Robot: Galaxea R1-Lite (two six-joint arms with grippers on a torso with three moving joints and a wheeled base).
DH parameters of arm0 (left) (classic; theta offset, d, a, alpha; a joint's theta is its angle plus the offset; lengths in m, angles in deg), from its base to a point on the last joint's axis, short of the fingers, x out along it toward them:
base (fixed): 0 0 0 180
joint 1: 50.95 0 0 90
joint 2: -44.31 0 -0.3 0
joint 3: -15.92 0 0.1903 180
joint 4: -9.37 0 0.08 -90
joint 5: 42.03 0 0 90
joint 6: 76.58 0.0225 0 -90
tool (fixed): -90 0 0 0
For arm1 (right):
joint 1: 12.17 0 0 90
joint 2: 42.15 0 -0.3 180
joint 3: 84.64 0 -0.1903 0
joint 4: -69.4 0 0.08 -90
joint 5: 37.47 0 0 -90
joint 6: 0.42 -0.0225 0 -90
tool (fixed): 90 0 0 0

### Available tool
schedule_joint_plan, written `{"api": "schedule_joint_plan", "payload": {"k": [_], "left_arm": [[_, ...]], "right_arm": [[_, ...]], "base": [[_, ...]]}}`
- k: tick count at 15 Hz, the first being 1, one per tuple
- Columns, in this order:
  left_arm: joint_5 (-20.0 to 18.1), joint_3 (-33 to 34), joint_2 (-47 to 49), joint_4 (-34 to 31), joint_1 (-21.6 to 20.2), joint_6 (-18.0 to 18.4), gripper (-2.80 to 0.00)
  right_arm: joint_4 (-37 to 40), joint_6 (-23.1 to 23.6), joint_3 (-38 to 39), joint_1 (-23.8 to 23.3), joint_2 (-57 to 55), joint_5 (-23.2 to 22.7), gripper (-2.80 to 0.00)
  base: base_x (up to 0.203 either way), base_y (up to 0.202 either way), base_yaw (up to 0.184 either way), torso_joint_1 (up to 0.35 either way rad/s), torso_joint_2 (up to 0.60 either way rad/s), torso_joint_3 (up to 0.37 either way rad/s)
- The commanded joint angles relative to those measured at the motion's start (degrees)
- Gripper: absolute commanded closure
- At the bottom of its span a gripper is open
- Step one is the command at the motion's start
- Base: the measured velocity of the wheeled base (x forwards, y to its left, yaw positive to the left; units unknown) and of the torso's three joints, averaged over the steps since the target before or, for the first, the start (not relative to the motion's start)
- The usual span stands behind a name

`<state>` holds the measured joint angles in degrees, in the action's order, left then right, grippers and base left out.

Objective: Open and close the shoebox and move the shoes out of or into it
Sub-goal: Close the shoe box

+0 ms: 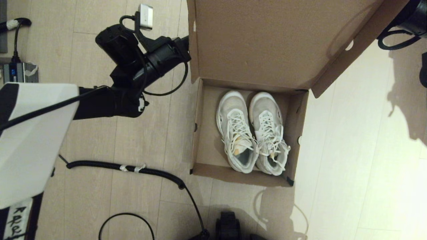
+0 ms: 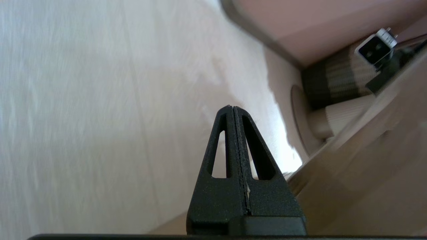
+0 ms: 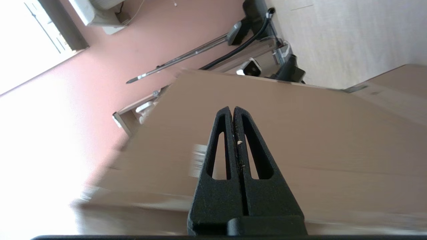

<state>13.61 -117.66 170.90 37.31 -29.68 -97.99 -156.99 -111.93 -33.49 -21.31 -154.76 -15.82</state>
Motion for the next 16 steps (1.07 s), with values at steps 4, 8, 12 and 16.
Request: {"api": "schedule_joint_plan", "payload": {"k": [4, 8, 12, 16], "left_arm": [[1.7, 0.0, -7.0, -2.8, -0.3, -0.2, 0.0], [2.3, -0.3, -10.3, -5.3, -1.2, -0.3, 0.0], [2.3, -0.3, -12.4, -6.5, -1.6, -0.8, 0.0], [2.3, -0.3, -12.9, -6.8, -1.3, -0.8, 0.0]], "right_arm": [[-0.6, -0.8, 6.9, -0.2, 7.2, -1.1, 0.0], [-3.7, -0.9, 17.1, -0.2, 13.0, -2.9, 0.0], [-8.7, -1.0, 30.5, -0.1, 20.3, -5.7, 0.0], [-15.5, -2.4, 47.0, 0.1, 28.6, -6.5, 0.0]], "base": [[0.0, 0.0, 0.0, 0.0, 0.0, 0.0], [0.0, 0.0, 0.0, 0.0, 0.0, 0.0], [0.0, 0.0, 0.0, 0.0, 0.0, 0.0], [0.0, 0.0, 0.0, 0.0, 0.0, 0.0]]}}
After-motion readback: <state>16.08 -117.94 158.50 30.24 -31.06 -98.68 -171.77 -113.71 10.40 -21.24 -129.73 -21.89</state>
